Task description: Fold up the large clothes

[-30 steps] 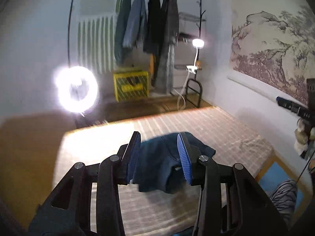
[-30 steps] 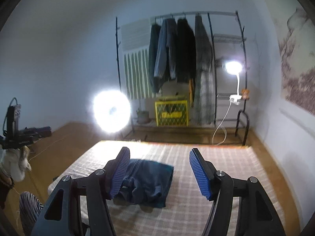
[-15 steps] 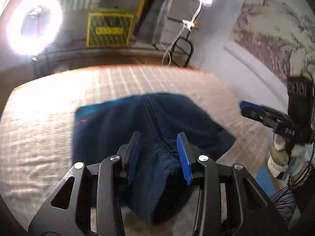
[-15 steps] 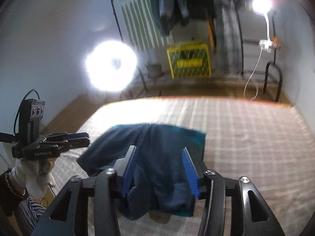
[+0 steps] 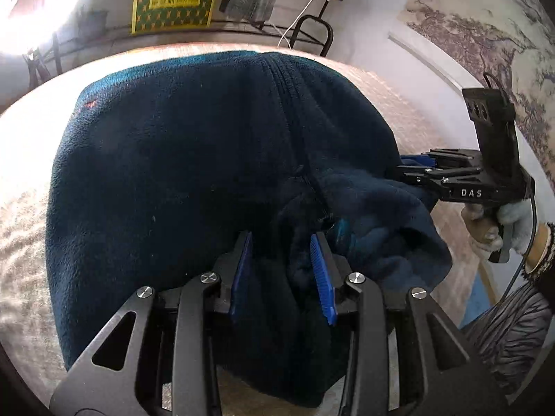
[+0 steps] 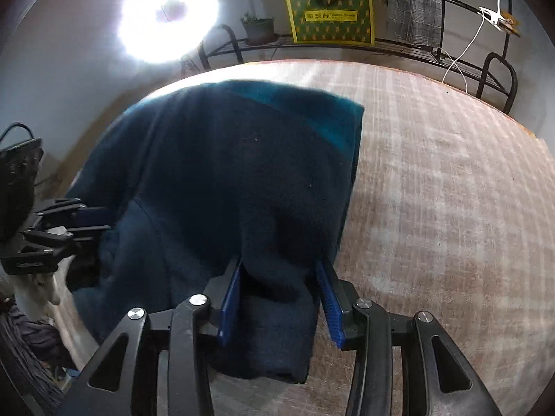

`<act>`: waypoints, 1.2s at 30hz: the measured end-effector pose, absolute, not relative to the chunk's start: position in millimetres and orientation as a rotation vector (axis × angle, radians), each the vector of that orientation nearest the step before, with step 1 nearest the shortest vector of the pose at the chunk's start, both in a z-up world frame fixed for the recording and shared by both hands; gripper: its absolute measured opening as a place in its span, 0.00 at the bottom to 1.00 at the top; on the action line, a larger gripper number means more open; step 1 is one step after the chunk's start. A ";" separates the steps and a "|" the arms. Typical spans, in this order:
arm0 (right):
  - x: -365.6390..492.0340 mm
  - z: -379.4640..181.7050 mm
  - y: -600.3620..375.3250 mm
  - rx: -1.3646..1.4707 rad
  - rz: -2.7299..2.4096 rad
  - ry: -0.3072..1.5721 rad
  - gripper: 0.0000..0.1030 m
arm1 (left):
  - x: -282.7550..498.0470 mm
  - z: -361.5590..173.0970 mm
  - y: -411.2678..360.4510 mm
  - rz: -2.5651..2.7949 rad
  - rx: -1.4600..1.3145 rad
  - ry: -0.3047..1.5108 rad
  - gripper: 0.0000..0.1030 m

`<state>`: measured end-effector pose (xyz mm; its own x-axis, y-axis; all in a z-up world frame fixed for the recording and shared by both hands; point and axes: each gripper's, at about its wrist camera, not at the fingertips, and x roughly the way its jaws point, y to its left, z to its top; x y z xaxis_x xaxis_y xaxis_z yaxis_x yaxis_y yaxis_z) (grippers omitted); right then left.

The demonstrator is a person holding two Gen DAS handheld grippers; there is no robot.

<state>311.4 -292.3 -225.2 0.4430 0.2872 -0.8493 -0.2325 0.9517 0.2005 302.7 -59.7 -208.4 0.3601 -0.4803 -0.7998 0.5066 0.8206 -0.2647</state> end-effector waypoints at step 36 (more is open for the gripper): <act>421.2 -204.1 -203.1 -0.150 0.343 0.997 0.40 | 417.3 -200.7 -31.2 -0.332 -0.041 1.063 0.60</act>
